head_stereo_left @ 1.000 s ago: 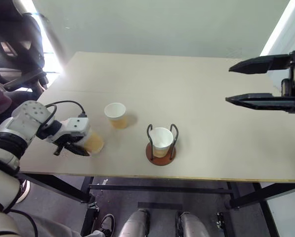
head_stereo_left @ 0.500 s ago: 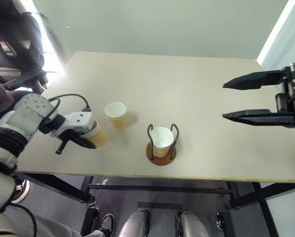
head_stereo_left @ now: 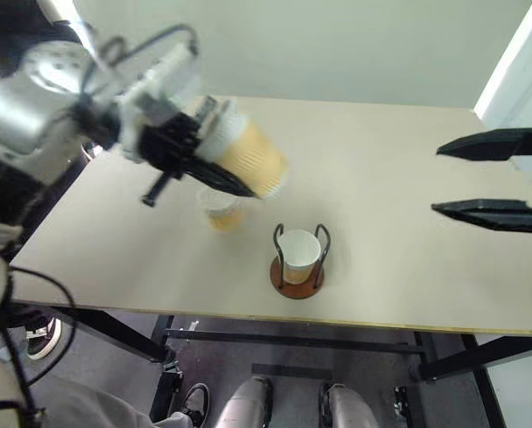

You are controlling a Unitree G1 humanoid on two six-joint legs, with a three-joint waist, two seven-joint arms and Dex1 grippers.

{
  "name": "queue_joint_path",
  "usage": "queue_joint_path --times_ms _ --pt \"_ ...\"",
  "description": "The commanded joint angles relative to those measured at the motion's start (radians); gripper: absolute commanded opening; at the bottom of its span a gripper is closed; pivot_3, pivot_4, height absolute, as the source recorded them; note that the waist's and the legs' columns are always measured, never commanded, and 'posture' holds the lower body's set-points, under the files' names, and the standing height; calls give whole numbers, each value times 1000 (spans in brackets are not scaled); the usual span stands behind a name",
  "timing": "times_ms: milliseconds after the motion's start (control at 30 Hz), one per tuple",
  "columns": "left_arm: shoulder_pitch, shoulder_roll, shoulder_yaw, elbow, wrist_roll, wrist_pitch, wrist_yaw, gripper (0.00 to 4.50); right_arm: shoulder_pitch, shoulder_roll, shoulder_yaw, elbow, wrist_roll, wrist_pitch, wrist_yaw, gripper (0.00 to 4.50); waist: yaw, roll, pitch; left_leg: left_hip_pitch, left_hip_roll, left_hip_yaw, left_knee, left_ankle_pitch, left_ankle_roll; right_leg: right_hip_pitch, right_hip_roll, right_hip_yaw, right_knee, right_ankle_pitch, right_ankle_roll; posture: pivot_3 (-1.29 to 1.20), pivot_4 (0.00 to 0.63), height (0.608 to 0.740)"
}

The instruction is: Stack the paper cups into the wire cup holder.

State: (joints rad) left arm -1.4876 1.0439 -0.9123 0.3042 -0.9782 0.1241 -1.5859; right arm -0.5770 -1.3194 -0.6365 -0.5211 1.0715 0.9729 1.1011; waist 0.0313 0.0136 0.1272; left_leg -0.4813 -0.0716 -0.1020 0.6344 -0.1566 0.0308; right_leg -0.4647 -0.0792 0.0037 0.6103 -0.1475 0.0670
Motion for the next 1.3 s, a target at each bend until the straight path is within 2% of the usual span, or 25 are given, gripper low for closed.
queue_joint_path --times_ms 33,200,467,633,767,933,1300 --pt "-62 -51 -106 50 15 -118 -29 9 66 -36 -159 -14 -23 58 23 2793 -2 0 1 -1 0 0 1 -1 1 0 0 0 0 1 1 0 150 740" --pt "-122 -178 -226 157 2 -243 -29 9 189 -53 -434 -106 -44 241 54 2793 -6 1 1 -3 1 3 5 -4 5 0 -2 -1 0 -2 9 0 150 740" --pt "-225 -232 -448 289 33 -413 -29 9 246 -76 -610 -176 -11 387 48 2793 -3 2 2 -7 -2 6 15 -12 11 0 -6 0 -1 -3 13 0 150 740" --pt "-270 -310 -550 414 83 -535 -29 9 248 -77 -647 -205 25 427 22 2793 3 2 1 -7 -4 7 17 -15 15 2 -8 0 -2 -3 14 0 150 740" --pt "-291 -356 -594 443 72 -584 -29 9 246 -75 -665 -219 52 446 -4 2793 8 2 2 -9 -5 8 23 -17 18 3 -9 -1 -1 -4 17 0 150 740" --pt "-306 -381 -631 450 52 -615 -29 9 255 -70 -695 -238 76 475 -26 2793 12 2 2 -10 -5 10 32 -26 21 5 -10 0 -1 -4 18 0 150 740" --pt "-329 -414 -704 456 27 -677 -29 9 258 -70 -725 -264 136 503 -100 2793 16 2 2 -8 -6 12 34 -31 23 8 -10 -1 -1 -5 18 0 150 740"
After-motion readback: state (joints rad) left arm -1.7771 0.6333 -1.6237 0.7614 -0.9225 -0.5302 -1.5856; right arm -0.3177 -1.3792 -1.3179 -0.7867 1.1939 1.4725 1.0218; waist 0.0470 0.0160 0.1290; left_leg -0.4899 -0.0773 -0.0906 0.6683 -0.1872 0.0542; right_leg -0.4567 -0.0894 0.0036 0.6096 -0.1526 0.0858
